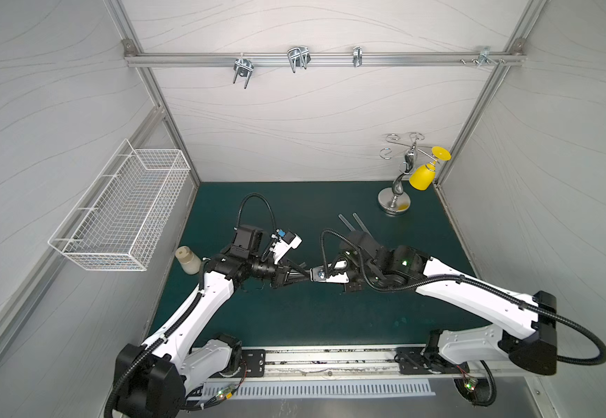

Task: Insert stoppers into test tubes
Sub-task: Insert the stopper into the test tube.

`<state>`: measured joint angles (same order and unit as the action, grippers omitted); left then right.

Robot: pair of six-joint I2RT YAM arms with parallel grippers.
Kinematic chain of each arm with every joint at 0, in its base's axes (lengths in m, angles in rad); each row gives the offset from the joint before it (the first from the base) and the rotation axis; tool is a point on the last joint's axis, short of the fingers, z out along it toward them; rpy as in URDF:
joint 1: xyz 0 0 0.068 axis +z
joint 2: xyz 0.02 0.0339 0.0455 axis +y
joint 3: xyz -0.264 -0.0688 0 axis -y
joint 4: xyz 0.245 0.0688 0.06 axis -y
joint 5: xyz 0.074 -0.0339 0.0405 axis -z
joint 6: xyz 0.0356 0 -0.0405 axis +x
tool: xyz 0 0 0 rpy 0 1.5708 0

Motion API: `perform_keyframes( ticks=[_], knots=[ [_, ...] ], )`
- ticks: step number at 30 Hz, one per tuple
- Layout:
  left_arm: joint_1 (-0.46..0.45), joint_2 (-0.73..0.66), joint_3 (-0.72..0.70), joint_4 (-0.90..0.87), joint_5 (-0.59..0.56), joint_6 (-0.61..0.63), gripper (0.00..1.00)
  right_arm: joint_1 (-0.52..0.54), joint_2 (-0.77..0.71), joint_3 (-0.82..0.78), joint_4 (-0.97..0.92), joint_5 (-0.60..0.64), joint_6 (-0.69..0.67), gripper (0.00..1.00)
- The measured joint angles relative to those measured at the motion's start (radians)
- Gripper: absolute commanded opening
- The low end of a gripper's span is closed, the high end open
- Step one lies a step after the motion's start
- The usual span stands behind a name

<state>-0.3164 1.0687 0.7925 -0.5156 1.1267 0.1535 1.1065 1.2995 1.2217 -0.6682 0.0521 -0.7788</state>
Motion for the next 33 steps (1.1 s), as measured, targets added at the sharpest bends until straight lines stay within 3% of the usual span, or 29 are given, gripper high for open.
perform_keyframes(
  ticks=[10,19,33],
  knots=[
    [0.014,-0.002,0.000,0.013,0.006,0.000,0.00,-0.025,-0.022,0.009,0.049,-0.080,-0.014,0.40],
    [0.055,-0.019,0.000,0.023,0.011,-0.016,0.00,-0.147,-0.182,-0.014,0.084,-0.240,0.041,0.43],
    [0.099,-0.045,-0.001,0.105,0.068,-0.127,0.00,-0.425,-0.381,-0.383,0.393,-0.534,0.249,0.36]
  ],
)
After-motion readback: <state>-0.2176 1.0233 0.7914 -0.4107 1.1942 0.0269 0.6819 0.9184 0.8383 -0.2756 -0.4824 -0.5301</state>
